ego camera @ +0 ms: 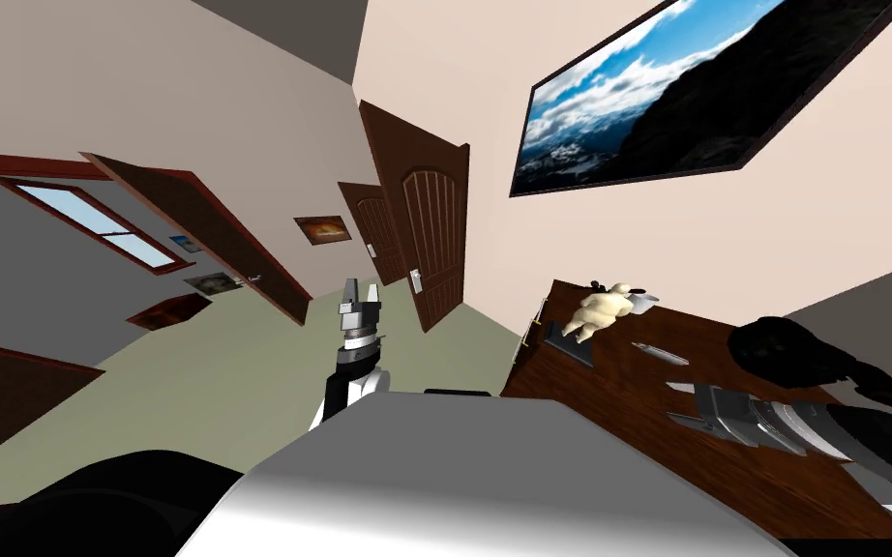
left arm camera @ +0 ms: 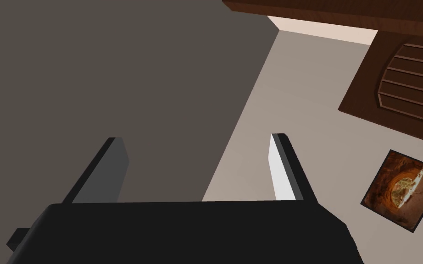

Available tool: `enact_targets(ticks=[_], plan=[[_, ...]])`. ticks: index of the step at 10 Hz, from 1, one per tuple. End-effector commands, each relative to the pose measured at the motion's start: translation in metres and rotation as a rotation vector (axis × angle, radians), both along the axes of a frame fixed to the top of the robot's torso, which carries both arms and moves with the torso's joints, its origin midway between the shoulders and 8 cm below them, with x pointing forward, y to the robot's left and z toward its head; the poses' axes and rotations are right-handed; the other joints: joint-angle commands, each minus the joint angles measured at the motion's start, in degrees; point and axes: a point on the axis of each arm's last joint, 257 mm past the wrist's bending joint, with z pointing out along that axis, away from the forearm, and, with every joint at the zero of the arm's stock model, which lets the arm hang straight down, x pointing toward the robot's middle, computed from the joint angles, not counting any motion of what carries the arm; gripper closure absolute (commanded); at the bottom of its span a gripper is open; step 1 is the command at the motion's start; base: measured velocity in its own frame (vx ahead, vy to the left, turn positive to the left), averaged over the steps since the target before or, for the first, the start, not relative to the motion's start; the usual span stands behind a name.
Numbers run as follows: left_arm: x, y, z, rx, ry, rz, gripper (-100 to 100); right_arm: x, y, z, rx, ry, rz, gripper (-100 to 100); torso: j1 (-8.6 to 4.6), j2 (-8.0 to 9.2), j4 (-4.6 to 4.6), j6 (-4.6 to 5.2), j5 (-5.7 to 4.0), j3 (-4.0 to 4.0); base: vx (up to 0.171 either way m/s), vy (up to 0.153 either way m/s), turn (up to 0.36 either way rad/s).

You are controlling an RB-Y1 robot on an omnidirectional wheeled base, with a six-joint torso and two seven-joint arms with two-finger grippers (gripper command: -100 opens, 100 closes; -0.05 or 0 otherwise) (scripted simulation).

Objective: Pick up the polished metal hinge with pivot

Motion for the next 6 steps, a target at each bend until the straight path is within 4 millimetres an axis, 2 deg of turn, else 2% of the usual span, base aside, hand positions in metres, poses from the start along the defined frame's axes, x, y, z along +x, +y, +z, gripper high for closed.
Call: enact_targets(ticks=[1,2,3,4,5,6], plan=[[0.0,0.0,0.0,0.0,0.0,0.0,0,-0.014,-0.027,0.013,-0.069,0.048,0.001,-100,0.0,0.0,0.0,0.0,0.0,0.0,0.135,-0.143,0.347],[0.0,0.0,0.0,0.0,0.0,0.0,0,-0.017,-0.033,0.015,-0.079,0.05,-0.01,-100,-0.13,-0.09,-0.03,-0.05,-0.02,-0.06,0.099,-0.114,0.136],[0.0,0.0,0.0,0.0,0.0,0.0,0,-0.017,-0.033,0.015,-0.079,0.05,-0.01,-100,-0.05,-0.02,-0.01,0.05,-0.04,-0.02,0.049,-0.047,-0.042],[0.0,0.0,0.0,0.0,0.0,0.0,0,-0.028,-0.049,0.022,-0.118,0.08,-0.015,-100,0.16,0.15,0.03,0.07,0.0,0.08,0.075,-0.052,0.162],[0.0,0.0,0.0,0.0,0.0,0.0,0,-0.028,-0.049,0.022,-0.118,0.08,-0.015,-100,0.18,0.1,0.02,-0.01,0.03,0.06,0.072,-0.072,0.117],[0.0,0.0,0.0,0.0,0.0,0.0,0,-0.051,-0.072,0.03,-0.17,0.139,-0.024,-100,0.16,0.12,0.02,0.05,0.02,0.06,0.1,-0.141,0.29]])
